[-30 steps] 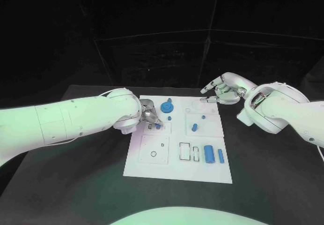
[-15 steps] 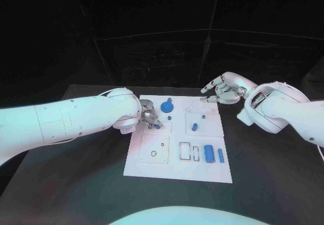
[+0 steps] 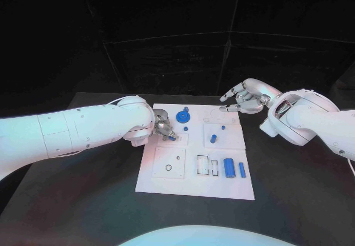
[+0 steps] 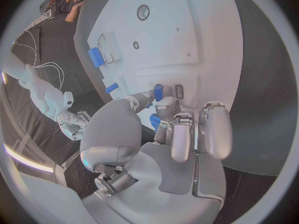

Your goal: Assemble the parts on the task board

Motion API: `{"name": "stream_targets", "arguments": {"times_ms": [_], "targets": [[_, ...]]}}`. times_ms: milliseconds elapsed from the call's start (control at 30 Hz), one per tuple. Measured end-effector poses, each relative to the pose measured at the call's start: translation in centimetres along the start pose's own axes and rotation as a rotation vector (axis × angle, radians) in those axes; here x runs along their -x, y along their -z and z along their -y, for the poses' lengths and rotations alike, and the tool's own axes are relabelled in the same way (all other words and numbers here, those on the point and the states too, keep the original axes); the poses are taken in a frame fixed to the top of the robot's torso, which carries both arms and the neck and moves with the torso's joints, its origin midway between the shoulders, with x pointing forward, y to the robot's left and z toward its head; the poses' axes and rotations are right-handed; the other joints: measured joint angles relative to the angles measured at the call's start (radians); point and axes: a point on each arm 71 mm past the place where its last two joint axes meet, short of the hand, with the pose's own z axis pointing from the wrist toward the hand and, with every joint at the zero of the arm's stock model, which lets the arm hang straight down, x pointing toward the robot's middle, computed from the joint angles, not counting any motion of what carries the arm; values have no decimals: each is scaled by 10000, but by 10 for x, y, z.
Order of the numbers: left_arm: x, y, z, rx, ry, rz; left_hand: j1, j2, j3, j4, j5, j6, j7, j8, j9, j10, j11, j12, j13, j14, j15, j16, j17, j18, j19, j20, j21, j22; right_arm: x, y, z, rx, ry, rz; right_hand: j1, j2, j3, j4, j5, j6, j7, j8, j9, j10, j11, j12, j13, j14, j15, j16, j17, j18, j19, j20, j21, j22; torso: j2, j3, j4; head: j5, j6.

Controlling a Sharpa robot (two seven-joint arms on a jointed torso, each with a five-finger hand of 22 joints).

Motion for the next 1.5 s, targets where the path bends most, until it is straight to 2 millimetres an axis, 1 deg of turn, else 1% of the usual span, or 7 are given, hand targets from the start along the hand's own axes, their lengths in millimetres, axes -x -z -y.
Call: {"name": "stream_targets", "arguments": {"times_ms": [133, 300, 400, 467, 733, 1067, 1500], "targets": [[0, -1, 1, 8, -19, 3, -134, 72, 0, 0, 0, 4, -1, 71, 27, 48, 35, 68, 46, 0, 0, 0, 0, 0, 0, 0, 40, 21, 0, 0, 0, 1, 0, 0, 0, 0, 0, 0, 0, 0, 0, 0, 0, 0, 0, 0, 0, 0, 0, 0, 0, -1, 0, 0, 0, 0, 0, 3, 0, 2, 6], [0, -2, 2, 30, -49, -9, -868, 18, 601, -639, -7, 145, -80, 91, 39, 136, -28, 137, 95, 0, 0, 0, 0, 0, 0, 0, 69, 97, 0, 0, 0, 4, -1, -1, 0, 0, 0, 0, 0, 0, 0, 0, 0, 0, 0, 0, 0, 0, 0, 0, -1, 0, 0, 0, 0, 0, 1, 7, 0, 2, 14], [0, -3, 3, 38, -57, -7, -1083, -91, 760, -899, -13, 168, -110, 117, 6, 146, -37, 191, 133, 0, 0, 0, 0, 1, 0, 0, 80, 136, 0, 0, 0, 8, -2, -3, 0, 0, 0, 0, 0, 0, 0, 0, 0, 0, 0, 0, 1, 0, 0, 0, -1, -1, 0, 0, 0, 1, 1, 8, 0, 2, 15], [0, -4, 3, 51, -63, -8, -1165, -114, 746, -943, -13, 174, -123, 118, -8, 146, -38, 217, 153, 0, 0, 0, 0, 0, 0, 0, 80, 149, 0, 0, 0, 10, -2, -4, 0, 0, 0, 0, 0, 0, 0, 0, 0, 0, 0, 0, 1, 0, 0, 0, -1, -1, 0, 0, 0, 1, 1, 8, -4, 2, 11], [1, -5, 3, 104, -104, -51, -1430, -149, 572, -825, 19, 253, -204, 152, -42, 209, -101, 332, 257, 0, 0, 0, 0, 0, 36, -35, 136, 159, 0, 0, -1, 15, -3, -6, 0, 0, 0, -1, 0, 0, 0, 0, 0, 0, 0, 0, 2, 0, 0, 0, -1, -1, 0, 1, 0, 1, 1, 9, -14, -6, -15], [0, -7, 4, 123, -153, -113, -1887, -32, 265, -571, 28, 396, -255, 147, -113, 308, -127, 453, 385, -37, -38, 0, 0, 0, 36, -34, 260, 157, -1, -1, -1, 25, -5, -13, 0, 0, -25, 25, 0, 34, -35, 0, 8, -37, -37, 0, -9, 0, 0, -39, 7, -1, 1, 1, 0, -13, 1, 4, -6, -45, -26], [-1, -7, 5, 122, -169, -136, -2556, -153, -284, -189, -19, 571, -263, 146, -198, 414, -163, 609, 522, -1, -73, 0, 0, 1, 35, -34, 286, 156, -1, -1, -1, 24, -4, -14, 0, 0, -25, 25, 0, 35, -35, 0, 7, -37, -37, 0, -8, 0, 0, -38, 5, -1, 1, 1, 0, -12, 1, 2, -1, -62, -44]]}}
